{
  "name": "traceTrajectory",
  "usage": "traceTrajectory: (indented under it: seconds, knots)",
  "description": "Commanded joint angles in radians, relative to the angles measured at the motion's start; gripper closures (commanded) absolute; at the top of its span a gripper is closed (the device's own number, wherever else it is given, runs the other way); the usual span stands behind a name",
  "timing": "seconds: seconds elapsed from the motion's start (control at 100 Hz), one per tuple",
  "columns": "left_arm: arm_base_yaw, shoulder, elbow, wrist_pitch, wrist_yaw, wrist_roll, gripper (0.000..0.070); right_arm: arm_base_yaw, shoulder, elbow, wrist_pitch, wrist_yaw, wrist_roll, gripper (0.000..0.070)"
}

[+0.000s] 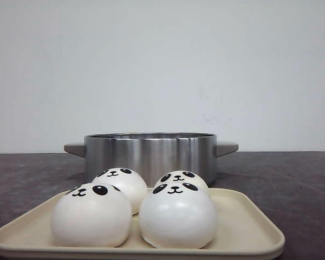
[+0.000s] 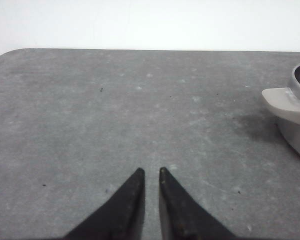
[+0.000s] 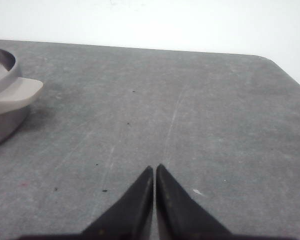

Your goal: Steam buns

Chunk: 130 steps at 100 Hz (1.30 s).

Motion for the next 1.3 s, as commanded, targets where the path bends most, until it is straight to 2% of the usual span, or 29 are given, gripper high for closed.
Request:
traceTrajectory:
  seconds: [0.0,0.53,0.71,0.75,0.83,0.91,0.97,1.07,1.16,1.22,1.29]
  knots:
    - [0.002,0.000,-0.018,-0.003,-0.002,0.005,0.0684,0.000,-0.001,-0.003,0.011,0.001,0.007,0.0699]
    - [0.002,0.000,-0.018,-0.003,-0.002,0.005,0.0684,0.000,-0.001,-0.003,0.011,0.001,0.008,0.0699]
    - [0.002,0.000,-0.018,-0.001,0.001,0.000,0.0684,0.000,-0.001,-0.002,0.019,-0.011,0.050,0.0699]
    - [0.002,0.000,-0.016,-0.002,0.015,-0.044,0.0684,0.000,-0.001,-0.002,0.032,-0.011,0.082,0.0699]
    - [0.002,0.000,-0.011,-0.004,0.058,-0.224,0.0684,0.000,-0.001,-0.002,0.073,-0.007,0.169,0.0699]
    - [0.002,0.000,0.006,-0.012,0.061,-0.383,0.0684,0.000,-0.001,-0.002,0.101,-0.010,0.235,0.0699]
    - [0.002,0.000,0.019,-0.018,0.071,-0.467,0.0685,0.000,-0.001,-0.002,0.132,-0.051,0.285,0.0699]
    - [0.002,0.000,0.042,-0.019,0.109,-0.497,0.0687,0.000,-0.001,-0.002,0.175,-0.161,0.343,0.0699]
    - [0.002,0.003,0.106,-0.046,0.236,-0.488,0.0685,0.000,-0.001,0.005,0.283,-0.231,0.411,0.0699]
    - [0.001,0.031,0.180,-0.096,0.296,-0.463,0.0685,0.000,0.000,0.039,0.309,-0.238,0.497,0.0699]
    - [0.001,0.088,0.293,-0.179,0.312,-0.407,0.0685,0.000,0.012,0.129,0.233,-0.236,0.542,0.0699]
